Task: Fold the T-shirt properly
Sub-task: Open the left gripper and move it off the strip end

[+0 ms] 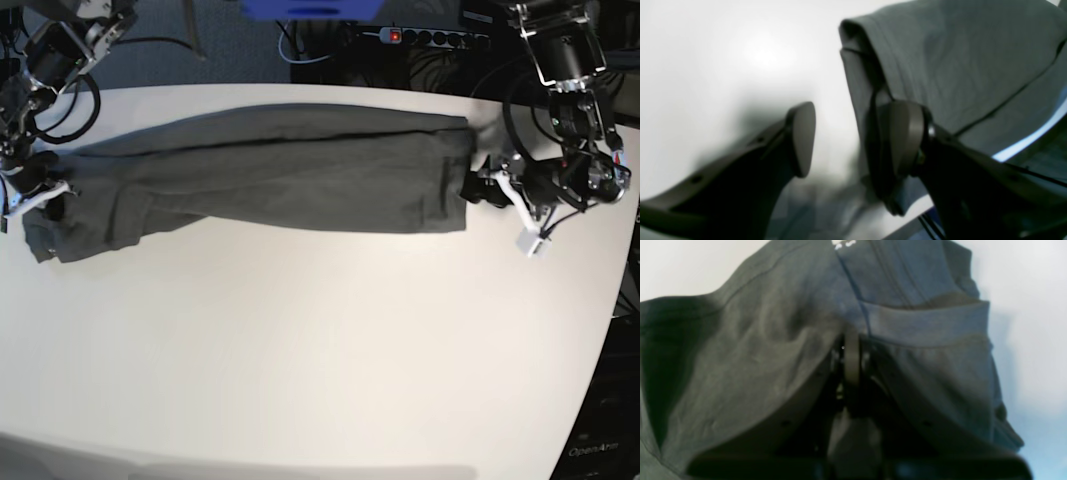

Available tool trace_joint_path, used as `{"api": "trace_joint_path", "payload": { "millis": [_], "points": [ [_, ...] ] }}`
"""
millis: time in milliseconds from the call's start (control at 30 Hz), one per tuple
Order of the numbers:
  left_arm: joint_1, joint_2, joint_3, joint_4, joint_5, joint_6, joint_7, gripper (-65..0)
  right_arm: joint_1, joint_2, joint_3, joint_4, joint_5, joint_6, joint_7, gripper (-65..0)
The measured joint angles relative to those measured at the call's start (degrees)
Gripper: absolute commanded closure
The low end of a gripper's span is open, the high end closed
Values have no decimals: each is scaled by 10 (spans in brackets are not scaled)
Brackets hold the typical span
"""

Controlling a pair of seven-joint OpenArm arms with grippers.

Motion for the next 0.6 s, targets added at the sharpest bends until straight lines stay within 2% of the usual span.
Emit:
{"api": "trace_joint_path", "payload": {
  "millis": [133, 300, 400, 500, 600],
  "points": [
    [0, -2, 0, 0, -8, 0, 7, -348, 0, 0, 0, 0, 0, 0, 0, -6],
    [0, -39, -1, -2, -12, 0, 12, -348, -1, 0, 0, 0, 0, 2, 2, -6],
    [0, -50, -2, -3, -12, 0, 42, -348, -1, 0, 0, 0, 0, -1, 2, -6],
    [1, -67, -23, -3, -57, 0, 52, -348, -1, 0, 0, 0, 0, 2, 2, -6],
    [1, -85, -28, -3, -104, 0, 52, -348, 2, -2, 0, 1, -25, 4, 6, -6]
  ]
}}
